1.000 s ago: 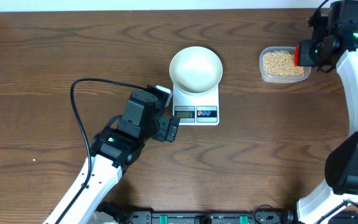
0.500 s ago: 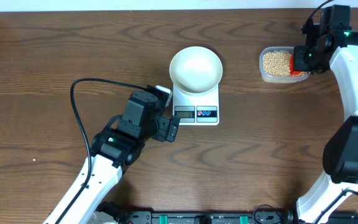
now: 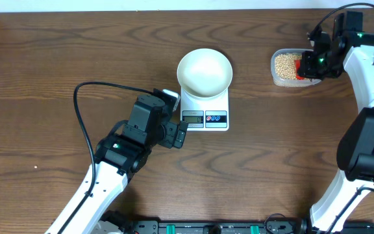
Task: Scoop item into bowl and weigh 50g on scale
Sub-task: 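Dip the red scoop into the soybeans with the right gripper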
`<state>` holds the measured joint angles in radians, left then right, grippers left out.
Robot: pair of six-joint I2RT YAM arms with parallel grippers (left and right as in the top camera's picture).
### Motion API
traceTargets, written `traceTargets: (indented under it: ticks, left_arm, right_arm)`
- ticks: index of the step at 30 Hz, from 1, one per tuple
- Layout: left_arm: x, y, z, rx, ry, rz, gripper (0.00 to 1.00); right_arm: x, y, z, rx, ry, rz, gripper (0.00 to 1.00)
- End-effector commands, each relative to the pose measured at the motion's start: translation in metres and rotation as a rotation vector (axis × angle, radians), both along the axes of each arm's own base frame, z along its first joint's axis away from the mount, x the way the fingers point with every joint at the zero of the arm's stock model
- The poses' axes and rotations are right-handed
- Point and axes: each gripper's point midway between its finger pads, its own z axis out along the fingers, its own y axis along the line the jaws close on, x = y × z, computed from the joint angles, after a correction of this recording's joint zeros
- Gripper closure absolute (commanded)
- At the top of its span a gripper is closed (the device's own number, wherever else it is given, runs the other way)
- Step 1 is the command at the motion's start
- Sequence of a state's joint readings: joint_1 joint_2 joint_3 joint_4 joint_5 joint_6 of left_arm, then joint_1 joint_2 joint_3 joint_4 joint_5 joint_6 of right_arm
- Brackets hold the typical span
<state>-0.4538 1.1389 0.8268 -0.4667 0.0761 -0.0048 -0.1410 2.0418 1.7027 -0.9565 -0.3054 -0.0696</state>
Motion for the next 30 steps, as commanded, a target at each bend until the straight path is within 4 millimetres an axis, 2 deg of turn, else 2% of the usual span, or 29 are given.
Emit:
traceTargets:
  ticks: [1,6,19,24,30]
  left_arm:
    - [-0.001,0.000,-0.002,-0.007,0.013,0.009,0.05]
    - [-0.001,0.000,-0.003,-0.007,0.013,0.009,0.05]
    - [-0.001,0.000,-0.003,-0.007,0.013,0.009,0.05]
    - [-0.001,0.000,-0.003,-0.007,0.013,0.009,0.05]
    - [-0.001,0.000,-0.002,-0.007,0.013,0.009,0.05]
  right_arm:
    - [-0.003,0.021,-0.018,0.142,0.056,0.018,0.99]
    - [-0.002,0.022,-0.021,0.258,0.062,0.007,0.99]
    - [-0.002,-0.008,-0.001,0.469,0.012,-0.077,0.99]
    - [-0.005,-0.027,-0.001,0.478,0.006,-0.119,0.99]
    - [-0.009,-0.049,-0.012,0.404,0.035,-0.187,0.99]
